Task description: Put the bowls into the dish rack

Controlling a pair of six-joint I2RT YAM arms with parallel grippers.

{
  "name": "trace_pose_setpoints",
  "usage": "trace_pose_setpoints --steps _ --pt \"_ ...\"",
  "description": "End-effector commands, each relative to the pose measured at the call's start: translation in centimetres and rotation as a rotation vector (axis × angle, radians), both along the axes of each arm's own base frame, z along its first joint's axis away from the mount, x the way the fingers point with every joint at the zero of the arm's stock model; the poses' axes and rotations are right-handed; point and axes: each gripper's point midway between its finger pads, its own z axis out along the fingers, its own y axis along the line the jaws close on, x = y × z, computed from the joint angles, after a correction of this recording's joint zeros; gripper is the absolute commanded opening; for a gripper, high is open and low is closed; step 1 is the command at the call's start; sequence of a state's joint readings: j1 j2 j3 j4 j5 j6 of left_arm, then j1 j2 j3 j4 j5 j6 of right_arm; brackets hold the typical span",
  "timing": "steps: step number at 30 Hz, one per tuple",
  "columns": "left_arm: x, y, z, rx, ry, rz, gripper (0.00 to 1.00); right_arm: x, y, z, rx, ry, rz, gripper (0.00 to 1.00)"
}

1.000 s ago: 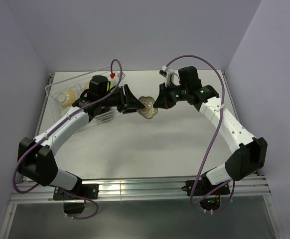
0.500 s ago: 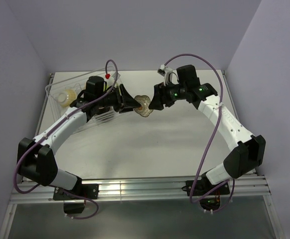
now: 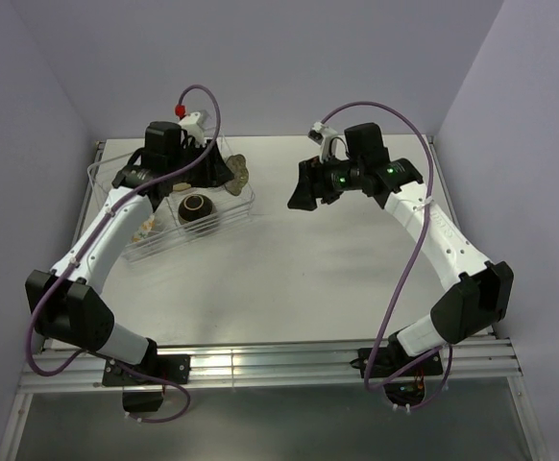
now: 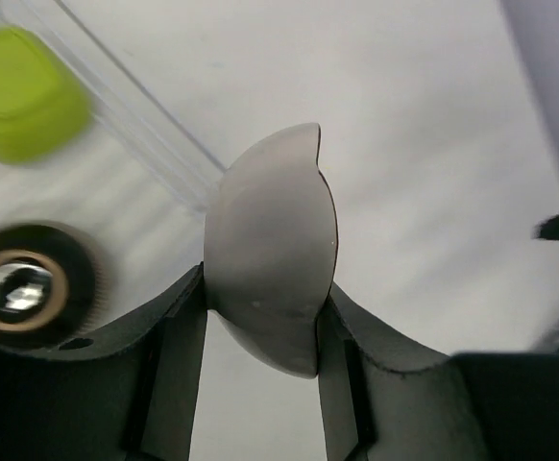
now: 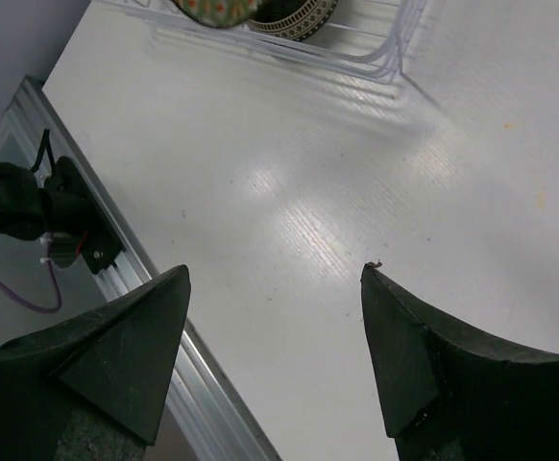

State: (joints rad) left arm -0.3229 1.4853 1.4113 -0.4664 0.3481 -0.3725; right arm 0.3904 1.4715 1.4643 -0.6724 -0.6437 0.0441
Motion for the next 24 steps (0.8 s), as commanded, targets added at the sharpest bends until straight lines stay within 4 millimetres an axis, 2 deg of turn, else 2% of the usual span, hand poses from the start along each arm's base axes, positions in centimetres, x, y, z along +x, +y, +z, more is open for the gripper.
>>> trace_pose_setpoints --steps 1,2,6,12,16,24 --pt "2.8 3.4 0.9 0.303 -0.236 -0.014 0.0 0.6 -1.0 2.2 0.02 -0.053 -0.035 0.79" --pt "3.4 3.9 0.6 0.379 -0.289 -0.051 0.0 0.9 -1.3 2.4 0.02 -0.056 -0.045 0.84" --pt "5.1 4.9 0.0 0.503 -0.358 -0.075 0.0 1.1 -2.0 2.4 0.01 -0.056 -0.064 0.86" --pt "7.3 5.7 -0.4 0.61 -0.438 -0.077 0.0 1.5 -3.1 2.4 0.002 -0.06 -0.091 0.88" --pt "8.5 5.7 -1.2 0.64 -0.461 -0.084 0.0 1.6 -3.4 2.2 0.003 -0.054 -0.103 0.88" --pt "10.0 5.4 -4.4 0.666 -0.417 -0.101 0.0 1.5 -4.0 1.8 -0.014 -0.048 -0.111 0.88"
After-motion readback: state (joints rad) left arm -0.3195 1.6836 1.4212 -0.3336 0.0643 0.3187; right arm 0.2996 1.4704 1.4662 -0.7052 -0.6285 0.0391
